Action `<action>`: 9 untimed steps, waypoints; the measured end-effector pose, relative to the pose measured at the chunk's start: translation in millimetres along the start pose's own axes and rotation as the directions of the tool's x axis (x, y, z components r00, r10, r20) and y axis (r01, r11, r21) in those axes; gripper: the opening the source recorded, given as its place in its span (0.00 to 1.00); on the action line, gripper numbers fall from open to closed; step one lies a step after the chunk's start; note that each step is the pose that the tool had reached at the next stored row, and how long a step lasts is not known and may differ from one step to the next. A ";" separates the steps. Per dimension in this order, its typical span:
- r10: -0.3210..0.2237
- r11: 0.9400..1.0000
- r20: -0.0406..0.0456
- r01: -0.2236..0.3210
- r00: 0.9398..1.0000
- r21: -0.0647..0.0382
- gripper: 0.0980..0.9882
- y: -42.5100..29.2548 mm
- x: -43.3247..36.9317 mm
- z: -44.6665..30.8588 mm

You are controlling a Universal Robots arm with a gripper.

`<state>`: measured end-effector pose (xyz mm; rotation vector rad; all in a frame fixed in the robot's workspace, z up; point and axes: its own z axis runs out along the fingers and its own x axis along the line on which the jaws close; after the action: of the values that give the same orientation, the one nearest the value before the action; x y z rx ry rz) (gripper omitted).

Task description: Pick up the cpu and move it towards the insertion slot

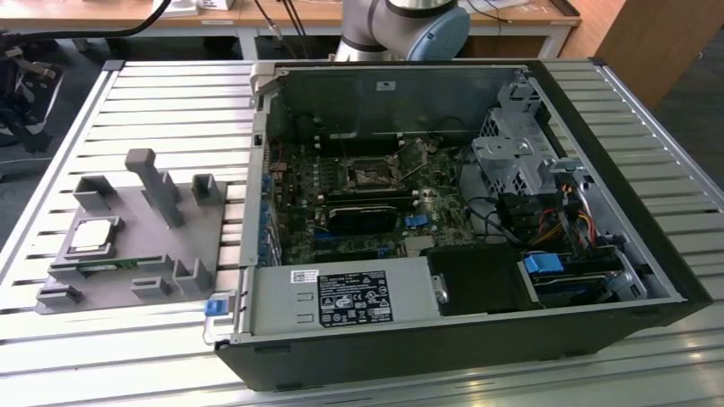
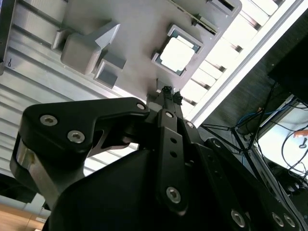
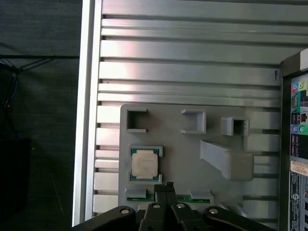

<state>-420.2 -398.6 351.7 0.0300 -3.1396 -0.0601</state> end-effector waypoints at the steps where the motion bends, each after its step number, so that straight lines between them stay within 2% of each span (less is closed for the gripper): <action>1: 0.000 1.000 0.000 0.000 1.000 0.000 0.01 0.0 0.0 0.4; 9: 0.000 1.000 0.000 0.000 1.000 0.000 0.01 -0.1 0.4 2.9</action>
<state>-420.6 -398.5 348.7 0.0299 -3.1393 -0.0599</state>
